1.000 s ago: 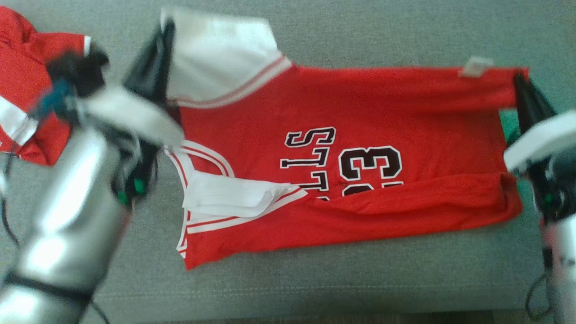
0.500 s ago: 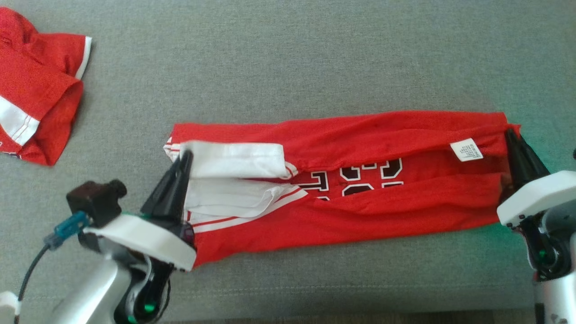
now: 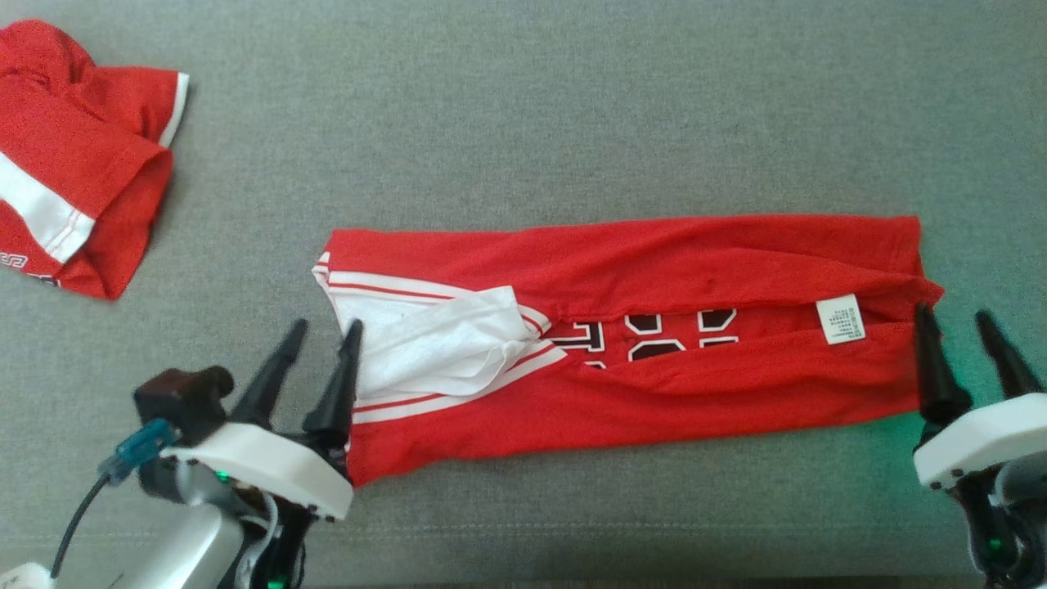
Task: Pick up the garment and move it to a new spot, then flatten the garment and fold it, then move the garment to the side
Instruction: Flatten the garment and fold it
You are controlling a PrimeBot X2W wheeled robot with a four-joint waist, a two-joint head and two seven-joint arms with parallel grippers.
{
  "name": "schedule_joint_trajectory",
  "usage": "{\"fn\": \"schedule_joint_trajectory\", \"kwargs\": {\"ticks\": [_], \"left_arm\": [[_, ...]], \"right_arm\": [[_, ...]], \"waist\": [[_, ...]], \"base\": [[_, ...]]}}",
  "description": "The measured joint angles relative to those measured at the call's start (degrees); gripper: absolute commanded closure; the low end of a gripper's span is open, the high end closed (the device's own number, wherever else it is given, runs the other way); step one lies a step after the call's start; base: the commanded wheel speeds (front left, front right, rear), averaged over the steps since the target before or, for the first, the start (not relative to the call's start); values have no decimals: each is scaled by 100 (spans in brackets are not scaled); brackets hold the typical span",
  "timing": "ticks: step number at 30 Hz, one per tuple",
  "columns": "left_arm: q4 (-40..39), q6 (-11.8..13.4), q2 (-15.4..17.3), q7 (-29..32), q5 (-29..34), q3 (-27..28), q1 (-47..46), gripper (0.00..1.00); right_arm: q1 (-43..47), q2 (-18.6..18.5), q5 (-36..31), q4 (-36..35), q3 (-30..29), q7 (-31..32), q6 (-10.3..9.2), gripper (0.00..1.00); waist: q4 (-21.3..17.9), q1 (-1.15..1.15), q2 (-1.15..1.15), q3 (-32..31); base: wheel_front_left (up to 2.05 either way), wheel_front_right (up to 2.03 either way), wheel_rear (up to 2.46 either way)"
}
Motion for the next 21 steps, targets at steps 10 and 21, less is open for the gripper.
{"fn": "schedule_joint_trajectory", "kwargs": {"ticks": [10, 21], "left_arm": [[-378, 469, -74, -210, 1033, 730, 32, 0], [-447, 524, -64, -211, 1440, 914, 850, 0]], "right_arm": [[-34, 120, -641, -738, 207, -667, 0, 0], [172, 140, -915, -784, 893, -890, 0, 0]], "waist": [[10, 0, 0, -459], [-37, 0, 0, -1022]], "base": [[0, 0, 0], [0, 0, 0]]}}
